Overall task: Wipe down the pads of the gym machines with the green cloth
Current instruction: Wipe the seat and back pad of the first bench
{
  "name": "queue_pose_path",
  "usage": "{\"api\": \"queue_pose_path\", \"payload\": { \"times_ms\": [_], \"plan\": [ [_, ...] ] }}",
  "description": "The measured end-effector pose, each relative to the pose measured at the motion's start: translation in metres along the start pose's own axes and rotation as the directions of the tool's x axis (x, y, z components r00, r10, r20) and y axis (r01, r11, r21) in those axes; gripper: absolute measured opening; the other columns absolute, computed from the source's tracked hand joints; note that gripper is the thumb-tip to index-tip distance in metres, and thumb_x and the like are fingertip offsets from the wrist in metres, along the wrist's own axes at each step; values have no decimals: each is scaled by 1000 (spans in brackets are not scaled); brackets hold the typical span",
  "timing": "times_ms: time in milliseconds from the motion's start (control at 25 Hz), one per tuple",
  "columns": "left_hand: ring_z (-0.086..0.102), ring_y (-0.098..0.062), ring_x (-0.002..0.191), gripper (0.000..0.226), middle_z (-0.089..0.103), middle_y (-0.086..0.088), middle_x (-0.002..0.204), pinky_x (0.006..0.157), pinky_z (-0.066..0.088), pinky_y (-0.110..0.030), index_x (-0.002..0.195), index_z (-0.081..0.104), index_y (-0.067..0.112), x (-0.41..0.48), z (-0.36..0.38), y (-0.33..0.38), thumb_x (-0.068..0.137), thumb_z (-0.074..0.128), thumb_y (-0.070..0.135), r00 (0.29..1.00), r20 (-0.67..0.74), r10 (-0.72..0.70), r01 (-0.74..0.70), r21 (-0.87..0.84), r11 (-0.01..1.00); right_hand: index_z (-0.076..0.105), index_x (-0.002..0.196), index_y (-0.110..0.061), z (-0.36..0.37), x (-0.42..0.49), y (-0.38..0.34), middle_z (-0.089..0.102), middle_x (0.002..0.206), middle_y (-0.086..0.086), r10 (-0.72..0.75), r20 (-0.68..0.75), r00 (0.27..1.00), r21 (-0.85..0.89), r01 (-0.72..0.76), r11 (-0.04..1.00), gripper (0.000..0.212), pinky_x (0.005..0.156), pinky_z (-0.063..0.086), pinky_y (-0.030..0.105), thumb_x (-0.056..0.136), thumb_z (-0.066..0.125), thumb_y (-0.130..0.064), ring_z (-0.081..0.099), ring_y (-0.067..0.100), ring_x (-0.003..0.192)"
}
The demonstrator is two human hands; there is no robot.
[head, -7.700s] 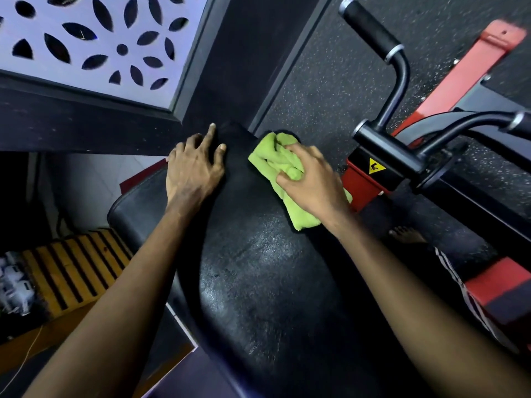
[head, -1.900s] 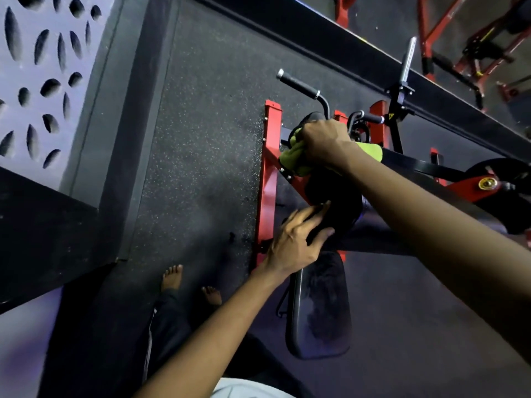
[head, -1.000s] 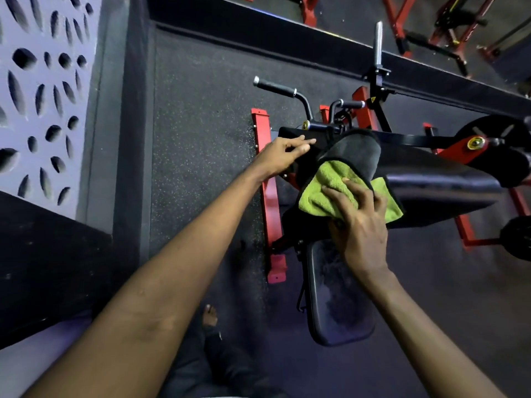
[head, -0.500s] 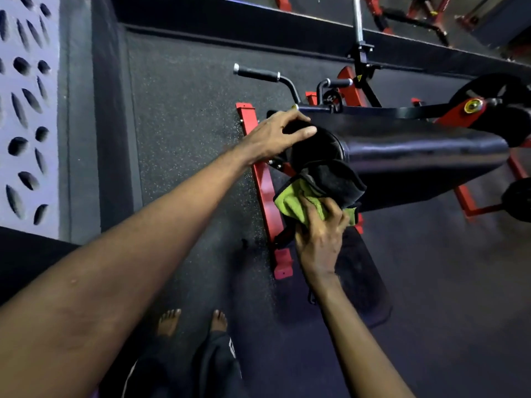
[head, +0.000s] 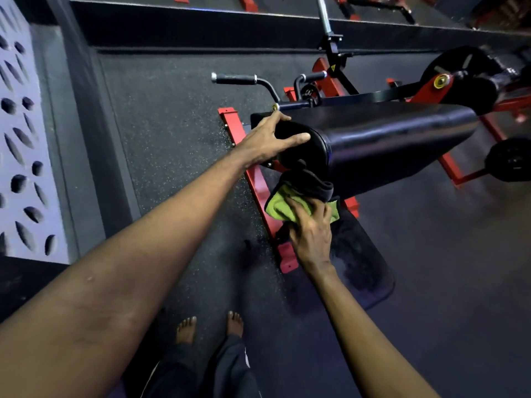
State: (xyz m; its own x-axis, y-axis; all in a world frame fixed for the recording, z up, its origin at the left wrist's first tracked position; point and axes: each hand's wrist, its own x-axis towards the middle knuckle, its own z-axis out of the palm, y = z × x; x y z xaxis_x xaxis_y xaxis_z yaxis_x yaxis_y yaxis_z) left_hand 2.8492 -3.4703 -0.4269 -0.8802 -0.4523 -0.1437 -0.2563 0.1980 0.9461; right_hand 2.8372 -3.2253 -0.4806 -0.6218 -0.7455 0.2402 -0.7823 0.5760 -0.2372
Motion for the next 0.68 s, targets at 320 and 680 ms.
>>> {"api": "queue_pose_path", "payload": {
  "times_ms": [320, 680],
  "plan": [
    [57, -16, 113, 112, 51, -3, 134, 96, 53, -38, 146, 29, 22, 6, -10, 39, 62, 73, 82, 965, 170, -198, 198, 14, 980, 64, 123, -19, -27, -9, 31, 40, 128, 4, 43, 110, 993, -4, -43, 999, 55, 62, 58, 43, 72, 76, -2, 40, 33, 115],
    [55, -26, 128, 66, 57, -10, 140, 107, 43, -35, 140, 52, 9, -23, 7, 83, 90, 66, 50, 999, -42, -9, 23, 349, 937, 72, 118, -25, -43, -24, 50, 58, 113, 0, 281, 334, 899, 261, -375, 889, 44, 96, 44, 29, 74, 73, -17, 57, 20, 110]
  ]
}}
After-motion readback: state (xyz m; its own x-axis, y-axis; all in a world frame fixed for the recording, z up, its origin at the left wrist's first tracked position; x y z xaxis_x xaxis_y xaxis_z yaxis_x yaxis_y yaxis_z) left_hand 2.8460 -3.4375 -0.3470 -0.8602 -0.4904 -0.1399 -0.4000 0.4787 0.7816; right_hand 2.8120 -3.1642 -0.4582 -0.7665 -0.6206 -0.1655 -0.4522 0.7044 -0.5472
